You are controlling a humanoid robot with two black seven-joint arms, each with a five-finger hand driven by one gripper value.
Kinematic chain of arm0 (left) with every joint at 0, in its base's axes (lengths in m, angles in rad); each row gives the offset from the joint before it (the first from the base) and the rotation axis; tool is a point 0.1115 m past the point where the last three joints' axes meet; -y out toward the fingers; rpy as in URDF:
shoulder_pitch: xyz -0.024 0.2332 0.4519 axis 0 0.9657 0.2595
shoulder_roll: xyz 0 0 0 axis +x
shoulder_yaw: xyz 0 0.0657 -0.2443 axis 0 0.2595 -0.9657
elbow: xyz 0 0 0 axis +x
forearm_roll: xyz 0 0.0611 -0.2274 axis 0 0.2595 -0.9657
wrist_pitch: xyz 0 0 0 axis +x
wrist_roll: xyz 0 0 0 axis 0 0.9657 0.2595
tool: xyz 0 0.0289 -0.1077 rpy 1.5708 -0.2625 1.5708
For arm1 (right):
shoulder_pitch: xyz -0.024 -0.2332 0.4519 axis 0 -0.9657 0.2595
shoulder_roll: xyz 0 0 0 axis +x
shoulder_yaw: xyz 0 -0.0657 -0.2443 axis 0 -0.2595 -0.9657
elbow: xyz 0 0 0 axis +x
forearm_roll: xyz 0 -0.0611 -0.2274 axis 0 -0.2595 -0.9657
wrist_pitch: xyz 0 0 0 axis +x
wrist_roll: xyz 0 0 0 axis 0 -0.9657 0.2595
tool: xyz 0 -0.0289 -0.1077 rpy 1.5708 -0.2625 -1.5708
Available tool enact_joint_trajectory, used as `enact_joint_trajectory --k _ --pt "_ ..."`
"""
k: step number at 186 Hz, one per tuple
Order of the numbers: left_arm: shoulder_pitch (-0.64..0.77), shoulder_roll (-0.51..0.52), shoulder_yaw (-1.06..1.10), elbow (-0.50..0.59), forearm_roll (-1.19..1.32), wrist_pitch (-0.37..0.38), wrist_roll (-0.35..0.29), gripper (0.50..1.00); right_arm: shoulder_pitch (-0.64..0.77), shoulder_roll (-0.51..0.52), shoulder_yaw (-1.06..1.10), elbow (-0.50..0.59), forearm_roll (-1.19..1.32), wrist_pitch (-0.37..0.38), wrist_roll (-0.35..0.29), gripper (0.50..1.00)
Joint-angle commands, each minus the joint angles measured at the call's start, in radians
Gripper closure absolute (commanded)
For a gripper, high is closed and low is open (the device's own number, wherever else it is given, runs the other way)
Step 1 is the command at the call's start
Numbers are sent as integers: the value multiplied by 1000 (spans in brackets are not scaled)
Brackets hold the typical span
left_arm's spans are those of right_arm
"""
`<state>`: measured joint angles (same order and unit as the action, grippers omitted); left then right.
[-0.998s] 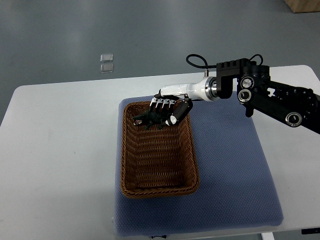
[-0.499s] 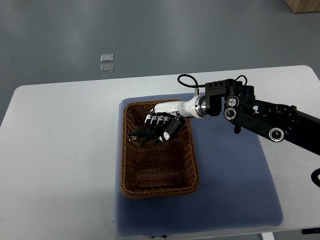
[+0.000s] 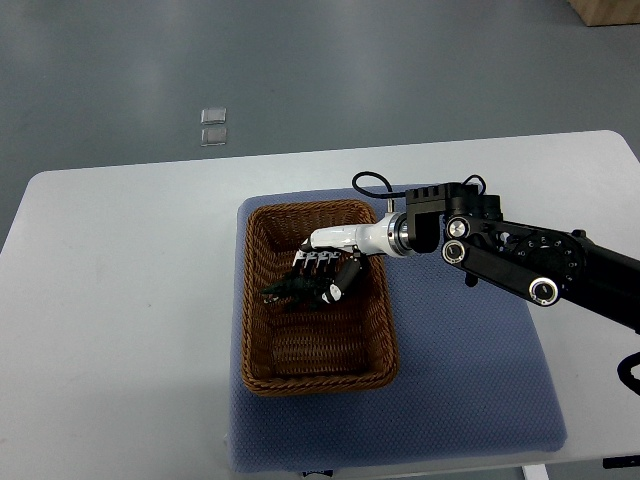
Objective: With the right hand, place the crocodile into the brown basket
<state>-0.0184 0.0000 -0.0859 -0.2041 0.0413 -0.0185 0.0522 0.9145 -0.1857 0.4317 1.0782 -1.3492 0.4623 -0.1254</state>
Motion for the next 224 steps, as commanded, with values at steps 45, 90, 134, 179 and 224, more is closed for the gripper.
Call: enact_joint_trajectory --k 45,90,134,179,224 --pt "0 0 0 0 0 0 0 500 18 -23 55 3 18 44 -2 572" --pt "0 0 -2 0 0 0 0 500 24 -67 321 2 125 101 0 572" --pt "0 0 -2 0 0 0 0 500 -68 -72 530 -31 420 59 9 572" --pt "0 0 -2 0 0 0 0 500 -198 20 800 -179 811 15 63 572" --pt "0 0 -2 0 0 2 0 500 -227 95 875 -478 1177 10 147 572"
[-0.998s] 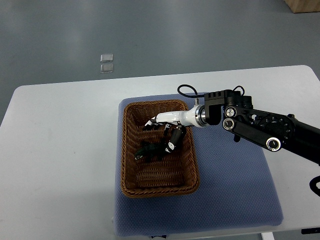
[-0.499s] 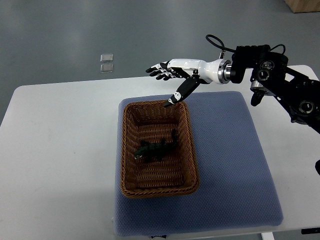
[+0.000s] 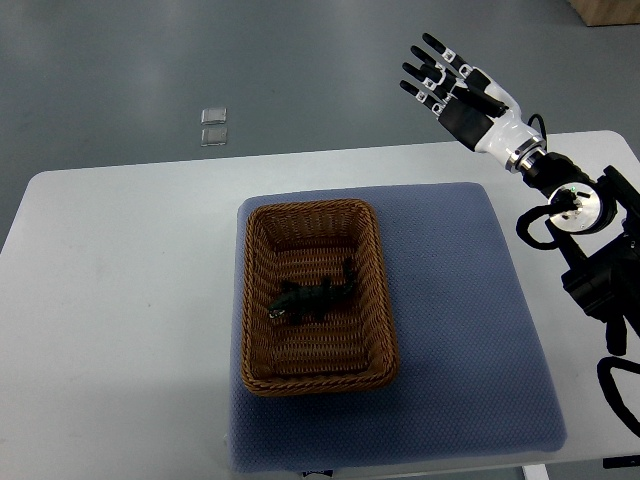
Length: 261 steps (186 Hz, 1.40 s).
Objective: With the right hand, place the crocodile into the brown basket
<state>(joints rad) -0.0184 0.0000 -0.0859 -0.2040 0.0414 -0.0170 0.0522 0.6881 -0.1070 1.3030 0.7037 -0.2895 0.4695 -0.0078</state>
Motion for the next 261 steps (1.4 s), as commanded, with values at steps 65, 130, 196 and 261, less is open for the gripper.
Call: enact_joint_trajectory --k 65,130,196,261 --pt "0 0 -1 0 0 0 0 500 -2 12 7 -179 319 15 88 572" --pt "0 0 0 0 0 0 0 500 -16 18 1 -178 319 18 88 570" --pt "0 0 0 -2 0 0 0 500 -41 17 -47 -174 285 23 91 572" --pt "0 0 0 0 0 0 0 500 -30 6 -94 -174 227 -17 123 570"
